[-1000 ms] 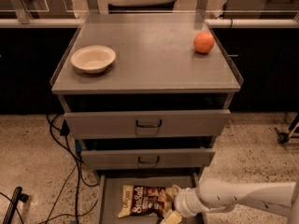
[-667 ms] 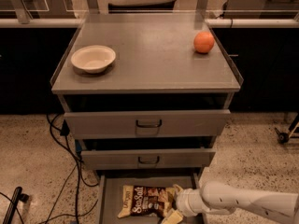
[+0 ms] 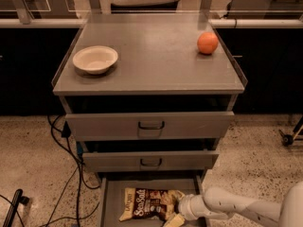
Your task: Pick brown chip bag from bottom drawer and place on counter
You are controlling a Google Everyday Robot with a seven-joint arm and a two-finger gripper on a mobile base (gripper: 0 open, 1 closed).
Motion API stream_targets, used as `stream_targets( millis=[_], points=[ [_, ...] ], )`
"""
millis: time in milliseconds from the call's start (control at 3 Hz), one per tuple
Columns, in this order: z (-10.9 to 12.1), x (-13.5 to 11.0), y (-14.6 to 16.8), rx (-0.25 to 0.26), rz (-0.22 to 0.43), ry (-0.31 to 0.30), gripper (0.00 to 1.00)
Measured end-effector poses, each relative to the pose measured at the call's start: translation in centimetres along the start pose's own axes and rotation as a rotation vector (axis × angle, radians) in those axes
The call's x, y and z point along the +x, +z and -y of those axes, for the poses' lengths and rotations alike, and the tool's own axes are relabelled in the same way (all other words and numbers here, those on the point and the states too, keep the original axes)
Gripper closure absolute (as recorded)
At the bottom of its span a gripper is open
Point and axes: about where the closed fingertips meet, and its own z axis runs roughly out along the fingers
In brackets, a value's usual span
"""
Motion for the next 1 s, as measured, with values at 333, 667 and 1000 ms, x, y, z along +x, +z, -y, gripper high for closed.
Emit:
stream_targets(
  millis=[333, 667, 1000],
  points=[
    [1.48, 1.63, 3.86, -0.027, -0.011, 0.033, 0.00],
    [2.05, 1.59, 4.18, -0.019, -0.007, 0.035, 0.00],
    [2.13, 1.51, 4.39, -0.009, -0.001, 0.036, 0.00]
  ],
)
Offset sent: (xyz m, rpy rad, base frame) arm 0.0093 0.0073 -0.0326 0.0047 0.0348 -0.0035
